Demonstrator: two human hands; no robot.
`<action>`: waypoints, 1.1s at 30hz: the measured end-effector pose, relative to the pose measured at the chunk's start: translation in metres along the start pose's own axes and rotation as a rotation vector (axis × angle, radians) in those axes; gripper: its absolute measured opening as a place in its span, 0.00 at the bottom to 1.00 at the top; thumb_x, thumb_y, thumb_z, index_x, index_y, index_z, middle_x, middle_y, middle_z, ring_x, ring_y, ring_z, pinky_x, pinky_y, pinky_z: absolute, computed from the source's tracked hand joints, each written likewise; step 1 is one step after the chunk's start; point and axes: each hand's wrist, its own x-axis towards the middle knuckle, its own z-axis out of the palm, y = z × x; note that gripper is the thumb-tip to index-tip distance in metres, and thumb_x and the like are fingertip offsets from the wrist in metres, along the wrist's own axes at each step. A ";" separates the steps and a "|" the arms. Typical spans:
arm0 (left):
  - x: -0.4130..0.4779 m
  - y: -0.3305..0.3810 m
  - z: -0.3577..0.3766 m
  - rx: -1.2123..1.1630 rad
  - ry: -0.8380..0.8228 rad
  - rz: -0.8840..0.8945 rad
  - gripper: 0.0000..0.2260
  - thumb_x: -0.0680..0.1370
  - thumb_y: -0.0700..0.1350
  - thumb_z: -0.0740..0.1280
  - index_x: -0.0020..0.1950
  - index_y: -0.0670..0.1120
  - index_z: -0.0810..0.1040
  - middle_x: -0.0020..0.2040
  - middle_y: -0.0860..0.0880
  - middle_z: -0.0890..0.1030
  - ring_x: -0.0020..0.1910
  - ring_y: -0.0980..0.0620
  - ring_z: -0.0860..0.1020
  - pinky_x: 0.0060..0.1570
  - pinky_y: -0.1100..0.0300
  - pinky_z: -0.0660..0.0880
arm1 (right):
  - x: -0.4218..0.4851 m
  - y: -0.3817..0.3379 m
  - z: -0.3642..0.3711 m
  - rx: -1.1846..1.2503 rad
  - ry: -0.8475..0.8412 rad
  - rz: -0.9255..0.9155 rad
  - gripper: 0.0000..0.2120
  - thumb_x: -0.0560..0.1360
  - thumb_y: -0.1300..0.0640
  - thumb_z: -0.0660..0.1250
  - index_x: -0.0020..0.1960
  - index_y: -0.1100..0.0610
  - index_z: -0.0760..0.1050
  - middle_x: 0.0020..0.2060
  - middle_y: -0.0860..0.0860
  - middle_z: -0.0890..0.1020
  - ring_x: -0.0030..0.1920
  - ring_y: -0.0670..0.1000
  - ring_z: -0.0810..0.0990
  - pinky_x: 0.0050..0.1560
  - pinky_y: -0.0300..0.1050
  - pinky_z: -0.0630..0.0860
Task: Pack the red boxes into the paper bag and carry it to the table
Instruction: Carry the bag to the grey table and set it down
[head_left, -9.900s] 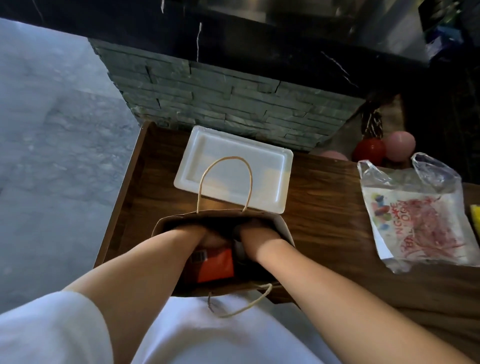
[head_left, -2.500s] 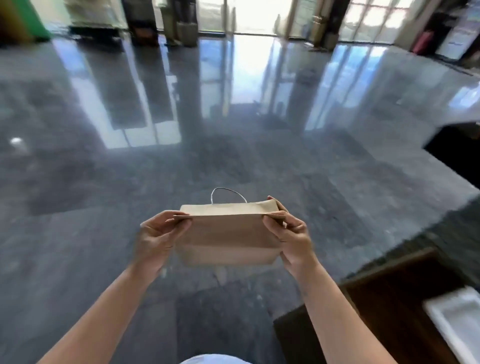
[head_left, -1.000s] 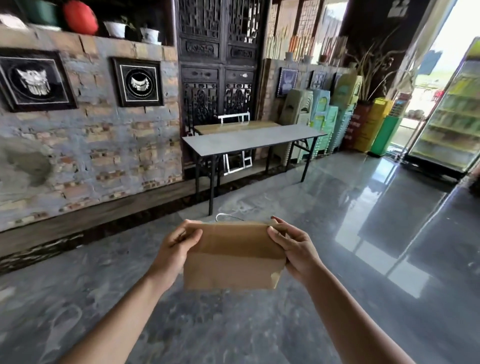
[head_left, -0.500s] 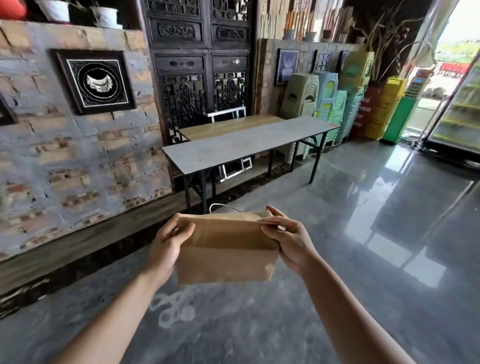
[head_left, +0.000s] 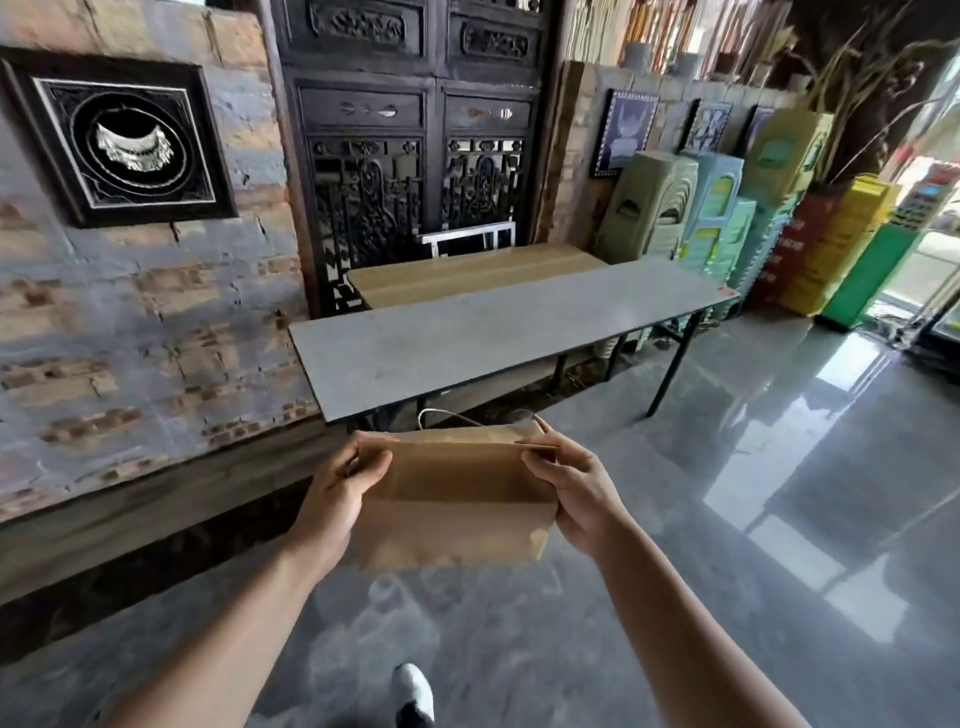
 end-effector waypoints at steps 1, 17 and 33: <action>0.032 -0.004 0.003 -0.007 -0.008 0.014 0.09 0.78 0.38 0.65 0.44 0.50 0.82 0.42 0.48 0.83 0.45 0.49 0.79 0.46 0.54 0.70 | 0.033 0.001 -0.006 -0.018 0.001 -0.008 0.10 0.73 0.68 0.69 0.43 0.55 0.85 0.72 0.47 0.68 0.71 0.45 0.67 0.68 0.52 0.68; 0.493 -0.036 0.061 0.126 0.213 0.016 0.17 0.74 0.52 0.73 0.34 0.41 0.73 0.33 0.48 0.72 0.37 0.50 0.70 0.47 0.58 0.69 | 0.506 0.001 -0.069 -0.123 0.006 0.077 0.11 0.68 0.51 0.74 0.39 0.59 0.79 0.67 0.45 0.74 0.69 0.41 0.69 0.67 0.48 0.66; 0.752 -0.146 0.004 0.626 0.569 -0.107 0.03 0.70 0.34 0.75 0.41 0.34 0.84 0.45 0.36 0.84 0.60 0.55 0.79 0.57 0.60 0.72 | 0.863 0.123 -0.072 -0.515 -0.379 0.391 0.04 0.71 0.60 0.74 0.45 0.56 0.85 0.69 0.44 0.71 0.62 0.42 0.75 0.48 0.30 0.75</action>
